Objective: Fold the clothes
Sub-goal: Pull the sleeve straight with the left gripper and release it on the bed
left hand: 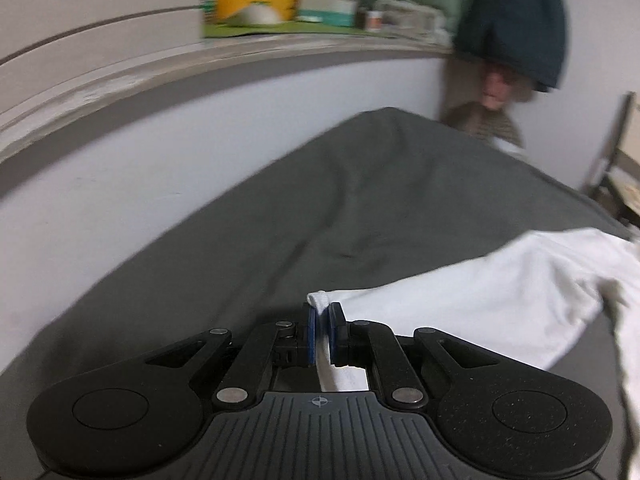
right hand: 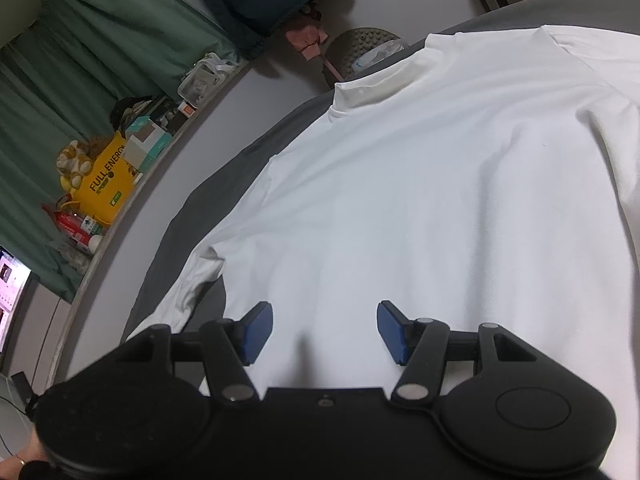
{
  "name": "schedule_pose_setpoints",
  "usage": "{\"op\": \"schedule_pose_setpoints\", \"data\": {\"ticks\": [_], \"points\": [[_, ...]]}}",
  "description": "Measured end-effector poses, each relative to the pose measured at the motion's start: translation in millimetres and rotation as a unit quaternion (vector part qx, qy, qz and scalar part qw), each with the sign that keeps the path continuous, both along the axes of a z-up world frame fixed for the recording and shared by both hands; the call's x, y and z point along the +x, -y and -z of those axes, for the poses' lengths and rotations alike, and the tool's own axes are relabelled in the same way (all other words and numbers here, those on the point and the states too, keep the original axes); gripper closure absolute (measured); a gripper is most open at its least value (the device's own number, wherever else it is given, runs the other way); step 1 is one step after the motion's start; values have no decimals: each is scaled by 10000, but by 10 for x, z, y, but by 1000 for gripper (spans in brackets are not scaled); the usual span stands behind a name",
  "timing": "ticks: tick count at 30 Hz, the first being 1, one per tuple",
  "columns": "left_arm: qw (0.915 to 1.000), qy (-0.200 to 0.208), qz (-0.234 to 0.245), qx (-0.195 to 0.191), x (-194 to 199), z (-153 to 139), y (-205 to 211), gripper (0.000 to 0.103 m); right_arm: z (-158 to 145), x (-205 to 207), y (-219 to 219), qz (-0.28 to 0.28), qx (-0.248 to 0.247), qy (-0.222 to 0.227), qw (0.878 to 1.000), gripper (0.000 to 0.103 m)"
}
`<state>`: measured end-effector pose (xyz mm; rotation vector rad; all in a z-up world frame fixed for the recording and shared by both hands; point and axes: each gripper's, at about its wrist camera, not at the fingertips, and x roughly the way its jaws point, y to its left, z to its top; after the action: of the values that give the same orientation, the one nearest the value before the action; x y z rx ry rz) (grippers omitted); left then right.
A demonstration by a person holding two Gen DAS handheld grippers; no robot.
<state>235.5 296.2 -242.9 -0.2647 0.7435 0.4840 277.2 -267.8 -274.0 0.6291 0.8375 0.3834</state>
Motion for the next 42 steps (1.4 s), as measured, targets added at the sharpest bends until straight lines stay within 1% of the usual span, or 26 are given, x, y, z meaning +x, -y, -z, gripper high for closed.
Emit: {"op": "schedule_pose_setpoints", "data": {"ticks": [5,8,10,13,15,16,17,18,21,23,24,25,26,27,28,29,30,31,33,34,35,36,38,39,41,42], "points": [[9985,-380,-210,341,304,97,-256,95,22,19,9,7,-1,-24,10000,46],[9966,-404,-256,672,516,119,-282,95,43,24,15,-17,-12,-47,10000,46],[9946,-406,-388,871,665,116,-301,95,52,23,17,-39,-33,-55,10000,46],[9905,-467,-576,1156,867,122,-342,95,52,25,24,-89,-15,-61,9999,46],[9817,-760,-843,1530,977,161,-370,96,45,27,13,-155,2,-43,9999,46],[9784,-935,-954,1579,1014,197,-415,95,40,25,5,-180,-13,-29,9998,45],[9777,-1103,-1043,1453,1034,246,-483,95,35,19,-5,-198,-42,-13,9998,44],[9793,-1139,-1099,1259,1025,272,-537,95,33,16,-15,-216,-66,-6,9997,44],[9906,-672,-1070,519,885,256,-597,94,25,17,-39,-305,-22,-83,9995,44],[9959,-440,-786,-22,793,225,-534,94,-23,-6,-74,-503,100,-153,9986,44],[9979,-337,-510,-199,748,175,-441,94,-68,-41,-130,-729,84,-197,9971,43],[9989,-237,-200,-350,704,116,-331,94,-114,-79,-201,-990,12,-265,9947,38],[9986,-137,111,-499,660,57,-222,84,-161,-118,-272,-1249,-60,-333,9916,36],[9968,-90,478,-628,629,-24,-99,58,-215,-184,-396,-1624,-226,-381,9857,35],[9938,-74,842,-722,597,-134,50,42,-271,-292,-544,-2016,-419,-334,9780,35],[9906,-25,1149,-739,540,-259,192,18,-324,-416,-683,-2363,-585,-230,9696,35],[9875,61,1435,-655,475,-396,329,14,-370,-575,-836,-2694,-750,-104,9601,36],[9835,155,1718,-548,410,-534,466,14,-410,-758,-999,-3011,-912,38,9492,38],[9789,43,2036,-199,307,-864,611,14,-448,-1098,-1304,-3292,-1277,346,9349,40],[9767,67,2145,10,159,-1045,626,14,-449,-1215,-1412,-3336,-1402,412,9313,43],[9745,134,2220,304,2,-1271,594,14,-442,-1296,-1493,-3345,-1486,413,9297,46],[9714,207,2282,619,-151,-1509,552,14,-434,-1377,-1573,-3354,-1569,415,9280,52],[9655,312,2185,1383,-475,-2076,418,14,-436,-1486,-1602,-3288,-1637,408,9292,54],[9607,347,2085,1797,-659,-2376,370,14,-447,-1521,-1591,-3195,-1752,438,9302,54],[9457,271,1879,2639,-1016,-2886,181,14,-468,-1573,-1568,-2988,-2116,553,9289,54],[9411,189,1803,2856,-1151,-3045,110,14,-467,-1599,-1570,-2943,-2304,621,9254,54]]}}
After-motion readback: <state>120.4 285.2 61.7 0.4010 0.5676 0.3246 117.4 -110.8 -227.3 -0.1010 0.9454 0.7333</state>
